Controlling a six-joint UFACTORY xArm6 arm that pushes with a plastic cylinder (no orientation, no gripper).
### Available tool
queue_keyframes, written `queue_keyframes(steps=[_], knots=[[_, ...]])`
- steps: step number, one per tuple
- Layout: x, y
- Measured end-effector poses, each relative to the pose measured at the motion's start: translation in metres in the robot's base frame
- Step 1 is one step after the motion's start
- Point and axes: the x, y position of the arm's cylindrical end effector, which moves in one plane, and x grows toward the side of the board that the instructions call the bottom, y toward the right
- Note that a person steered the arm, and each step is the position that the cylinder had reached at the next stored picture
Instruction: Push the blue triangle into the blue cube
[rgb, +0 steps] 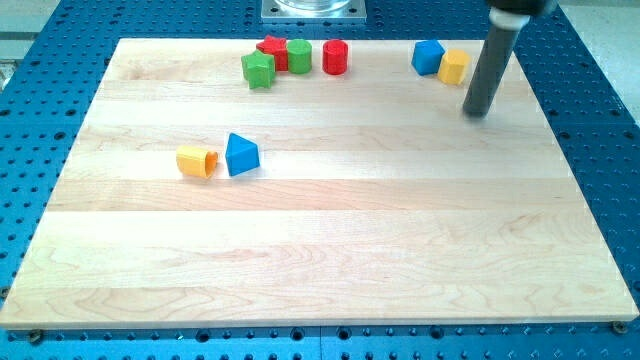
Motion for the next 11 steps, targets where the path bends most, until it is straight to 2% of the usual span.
queue_keyframes(steps=[1,2,3,4,6,10,11], knots=[[0.068,-0.127],[0.105,-0.264],[0.098,-0.352],[0.074,-0.33],[0.041,-0.247],[-0.089,-0.048],[-0.101,-0.035]])
